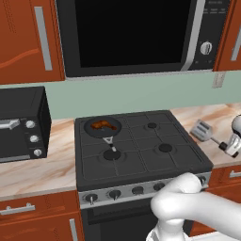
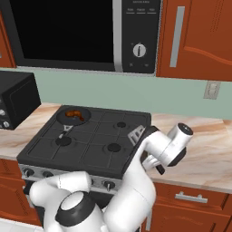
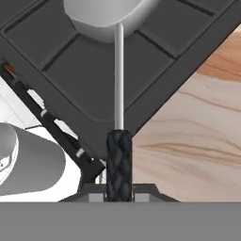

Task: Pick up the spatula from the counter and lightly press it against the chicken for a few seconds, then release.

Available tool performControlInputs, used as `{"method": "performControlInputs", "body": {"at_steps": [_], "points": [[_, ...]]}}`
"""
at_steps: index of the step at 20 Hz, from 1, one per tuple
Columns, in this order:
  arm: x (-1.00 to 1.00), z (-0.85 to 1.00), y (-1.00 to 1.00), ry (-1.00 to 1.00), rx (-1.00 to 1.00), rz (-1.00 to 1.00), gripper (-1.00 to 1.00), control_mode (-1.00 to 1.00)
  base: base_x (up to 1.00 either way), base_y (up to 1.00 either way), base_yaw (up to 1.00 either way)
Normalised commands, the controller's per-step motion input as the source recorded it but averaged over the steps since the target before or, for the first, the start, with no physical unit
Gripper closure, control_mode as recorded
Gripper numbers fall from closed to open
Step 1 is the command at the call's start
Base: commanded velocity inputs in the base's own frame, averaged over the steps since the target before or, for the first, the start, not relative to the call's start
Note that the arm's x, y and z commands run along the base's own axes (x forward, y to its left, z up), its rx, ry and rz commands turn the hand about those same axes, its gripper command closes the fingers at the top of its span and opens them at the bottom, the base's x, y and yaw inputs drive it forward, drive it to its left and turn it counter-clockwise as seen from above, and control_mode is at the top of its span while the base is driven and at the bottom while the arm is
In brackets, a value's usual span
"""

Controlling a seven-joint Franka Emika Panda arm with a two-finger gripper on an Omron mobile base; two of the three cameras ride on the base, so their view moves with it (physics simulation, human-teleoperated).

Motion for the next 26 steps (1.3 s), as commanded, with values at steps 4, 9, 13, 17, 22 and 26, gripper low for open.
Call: {"method": "performControlInputs", "body": {"at_steps": [4,9,13,17,22,26], "points": [[0.04,0.15,0.24,0.15,0.14,0.03,1.00,-1.00,0.00,0.00,0.00],[0.10,0.22,0.27,0.25,0.17,0.10,1.00,-1.00,0.00,0.00,0.00],[0.01,0.14,0.35,0.19,0.12,0.16,1.00,-1.00,0.00,0.00,0.00],[0.00,0.00,0.56,0.05,0.01,0.12,1.00,-1.00,0.00,0.00,0.00],[0.00,-0.01,0.64,0.00,0.00,0.03,1.00,-1.00,0.00,0.00,0.00],[0.00,0.00,0.53,0.00,0.00,0.00,1.00,-1.00,0.00,0.00,0.00]]}}
